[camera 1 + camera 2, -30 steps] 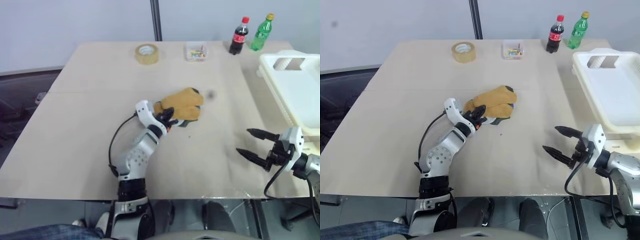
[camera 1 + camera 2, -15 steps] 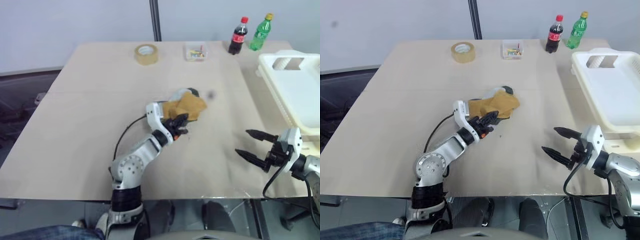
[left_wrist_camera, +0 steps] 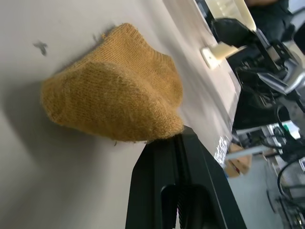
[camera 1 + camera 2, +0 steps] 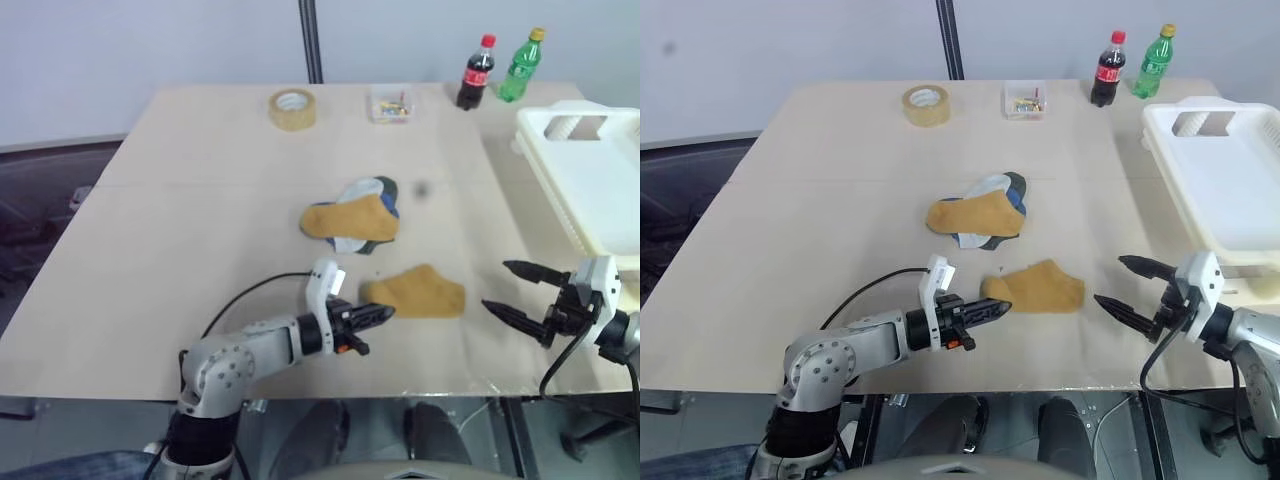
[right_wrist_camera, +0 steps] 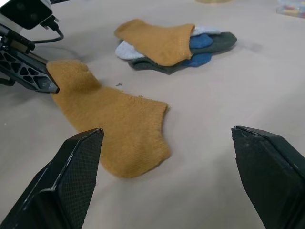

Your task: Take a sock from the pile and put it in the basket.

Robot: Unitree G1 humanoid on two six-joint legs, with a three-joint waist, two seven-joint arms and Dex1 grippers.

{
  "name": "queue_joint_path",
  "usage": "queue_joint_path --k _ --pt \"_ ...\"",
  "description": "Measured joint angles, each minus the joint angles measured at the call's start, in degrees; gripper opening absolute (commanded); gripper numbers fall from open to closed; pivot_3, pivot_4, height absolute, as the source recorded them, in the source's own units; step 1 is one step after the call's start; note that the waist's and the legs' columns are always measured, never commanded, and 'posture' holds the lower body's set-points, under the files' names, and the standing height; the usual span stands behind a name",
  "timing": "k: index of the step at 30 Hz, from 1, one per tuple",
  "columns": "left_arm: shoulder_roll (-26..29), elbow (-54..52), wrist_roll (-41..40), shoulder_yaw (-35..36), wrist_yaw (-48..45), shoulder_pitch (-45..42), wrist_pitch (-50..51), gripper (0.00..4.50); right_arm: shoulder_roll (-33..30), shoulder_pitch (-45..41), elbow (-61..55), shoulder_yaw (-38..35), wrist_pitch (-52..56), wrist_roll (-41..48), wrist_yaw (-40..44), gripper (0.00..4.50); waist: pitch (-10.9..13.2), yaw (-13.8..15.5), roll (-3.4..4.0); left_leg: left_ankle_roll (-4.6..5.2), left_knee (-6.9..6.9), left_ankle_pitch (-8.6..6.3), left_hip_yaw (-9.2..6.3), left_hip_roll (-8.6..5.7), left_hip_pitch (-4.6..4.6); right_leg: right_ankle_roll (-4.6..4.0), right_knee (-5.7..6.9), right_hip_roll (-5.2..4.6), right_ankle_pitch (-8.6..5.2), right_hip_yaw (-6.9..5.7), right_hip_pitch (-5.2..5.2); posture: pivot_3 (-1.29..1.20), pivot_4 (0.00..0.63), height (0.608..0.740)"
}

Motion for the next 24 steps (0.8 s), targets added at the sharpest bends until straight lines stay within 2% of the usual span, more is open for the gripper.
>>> queue_joint_path --k 6,10,11,12,18,24 --pt "3.71 0.43 5.03 -3.89 -4.62 0.07 -5.72 0.05 -0.44 0.34 -0.95 0.00 0.75 0.62 -0.01 4.50 0.00 0.02 0.00 0.00 -0.02 0.00 0.01 0.00 0.03 0.00 -0.01 -0.01 0.00 0.01 0.02 0.00 0.150 0.740" --pt "3.72 2.96 11.12 -5.90 -5.19 0.06 -12.24 1.08 -0.43 0.31 -1.20 0.07 0.76 0.64 -0.05 4.50 0.00 0.07 0.00 0.00 -0.03 0.00 0.02 0.00 0.03 0.00 -0.03 -0.03 0.00 0.01 0.04 0.00 0.150 0.740" --pt "3.66 4.15 13.00 -6.39 -5.45 0.07 -14.34 1.73 -0.43 0.32 -1.19 0.09 0.76 0.64 -0.05 4.50 0.00 0.05 0.00 0.00 -0.04 0.00 0.01 0.00 0.03 0.00 -0.04 -0.03 0.00 0.01 0.04 0.00 0.150 0.740" --pt "3.39 4.44 13.72 -6.38 -5.52 0.07 -15.30 1.77 -0.43 0.32 -1.20 0.11 0.76 0.64 -0.05 4.50 0.00 0.06 0.00 0.01 -0.04 -0.01 0.01 0.00 0.03 0.00 -0.04 -0.04 0.00 0.01 0.03 0.00 0.150 0.740" --pt "3.23 2.75 13.23 -6.59 -7.12 1.34 -15.95 4.47 -0.43 0.32 -1.21 0.16 0.82 0.65 -0.02 4.50 -0.01 -0.02 0.01 0.01 -0.05 -0.01 0.02 0.00 0.09 0.00 -0.03 -0.03 0.00 0.02 0.07 0.00 0.150 0.740" --pt "7.84 -1.53 12.54 -5.09 -10.92 5.66 -17.00 4.47 -0.43 -0.01 -1.19 0.33 1.10 0.67 0.13 4.50 -0.01 -0.02 0.02 0.01 -0.11 -0.01 0.03 0.03 0.10 -0.01 -0.04 -0.01 -0.01 0.04 0.06 0.00 0.150 0.740"
